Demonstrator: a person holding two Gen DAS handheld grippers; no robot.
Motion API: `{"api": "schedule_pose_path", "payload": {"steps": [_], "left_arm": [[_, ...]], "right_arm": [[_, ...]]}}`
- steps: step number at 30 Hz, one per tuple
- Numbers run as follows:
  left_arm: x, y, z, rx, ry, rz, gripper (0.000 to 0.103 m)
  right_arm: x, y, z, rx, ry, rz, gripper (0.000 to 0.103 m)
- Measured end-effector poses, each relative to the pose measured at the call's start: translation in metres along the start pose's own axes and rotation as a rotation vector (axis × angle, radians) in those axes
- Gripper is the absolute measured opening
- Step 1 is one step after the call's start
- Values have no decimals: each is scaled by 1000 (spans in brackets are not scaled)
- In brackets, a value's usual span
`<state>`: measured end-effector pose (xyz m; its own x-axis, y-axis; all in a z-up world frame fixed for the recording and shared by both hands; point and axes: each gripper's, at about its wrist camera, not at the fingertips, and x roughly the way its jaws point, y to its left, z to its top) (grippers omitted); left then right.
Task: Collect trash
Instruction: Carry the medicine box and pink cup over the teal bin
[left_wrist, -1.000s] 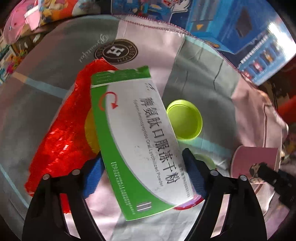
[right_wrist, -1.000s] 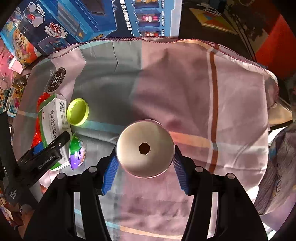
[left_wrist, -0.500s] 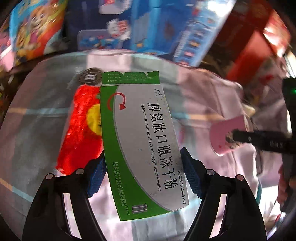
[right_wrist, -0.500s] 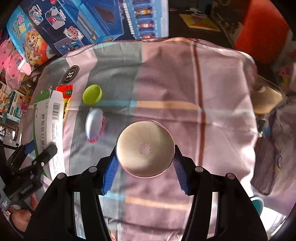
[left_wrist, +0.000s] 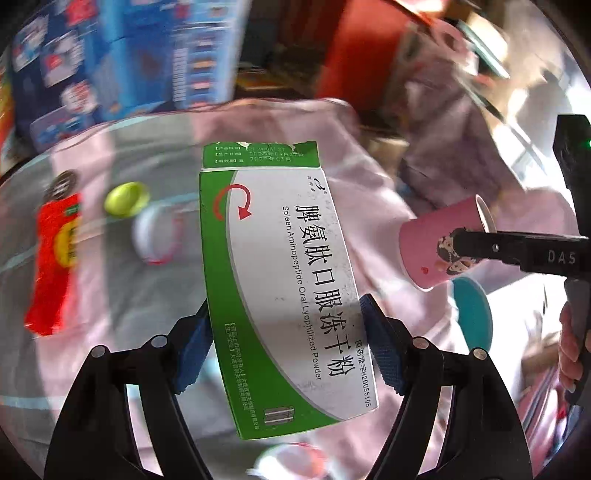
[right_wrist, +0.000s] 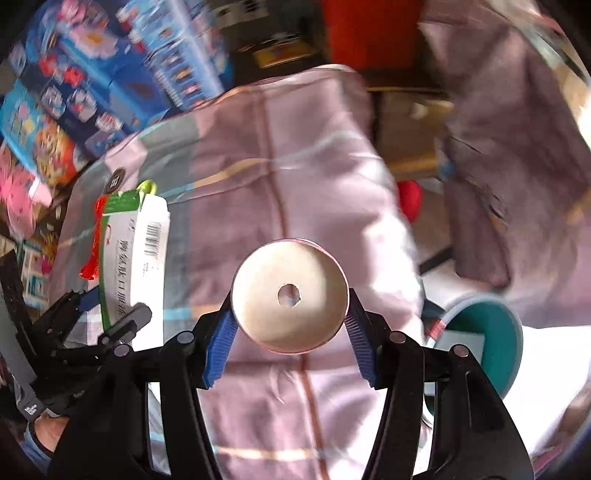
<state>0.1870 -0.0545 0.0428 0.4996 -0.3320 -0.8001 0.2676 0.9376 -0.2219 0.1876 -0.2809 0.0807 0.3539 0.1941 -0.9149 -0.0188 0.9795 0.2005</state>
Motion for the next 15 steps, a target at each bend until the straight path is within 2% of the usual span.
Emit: {"api": "schedule_pose_path", "payload": {"steps": [8,15], "left_arm": [[15,-112,-19,179,52,-96,76],[47,-216,-36,336,137,-151,76]], "right_arm": [[-54,-114,-60,152,-86,-40,54],[-78,-203,-113,274,-124,-75,54]]}}
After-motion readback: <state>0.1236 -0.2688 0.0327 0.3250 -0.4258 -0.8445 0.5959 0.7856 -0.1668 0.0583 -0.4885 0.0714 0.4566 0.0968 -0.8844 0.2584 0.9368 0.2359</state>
